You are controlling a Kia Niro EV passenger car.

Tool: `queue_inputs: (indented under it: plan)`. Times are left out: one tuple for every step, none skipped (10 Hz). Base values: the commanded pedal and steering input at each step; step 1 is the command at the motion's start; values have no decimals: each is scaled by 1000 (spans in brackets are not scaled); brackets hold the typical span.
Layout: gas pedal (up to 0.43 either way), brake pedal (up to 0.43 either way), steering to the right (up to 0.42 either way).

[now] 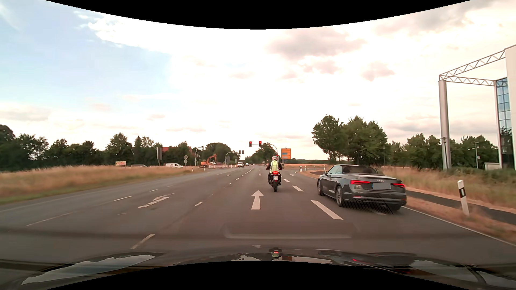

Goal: Follow the waypoints while adhering to traffic rules and regulations

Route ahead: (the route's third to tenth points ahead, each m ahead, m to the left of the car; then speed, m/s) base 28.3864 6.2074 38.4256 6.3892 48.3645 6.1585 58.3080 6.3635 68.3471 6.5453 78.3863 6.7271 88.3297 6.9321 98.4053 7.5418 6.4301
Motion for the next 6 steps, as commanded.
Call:
queue_inputs:
  plan:
    - [87,0,-3]
    - [87,0,-3]
    - [87,0,-3]
    - [87,0,-3]
    - [87,0,-3]
    - [87,0,-3]
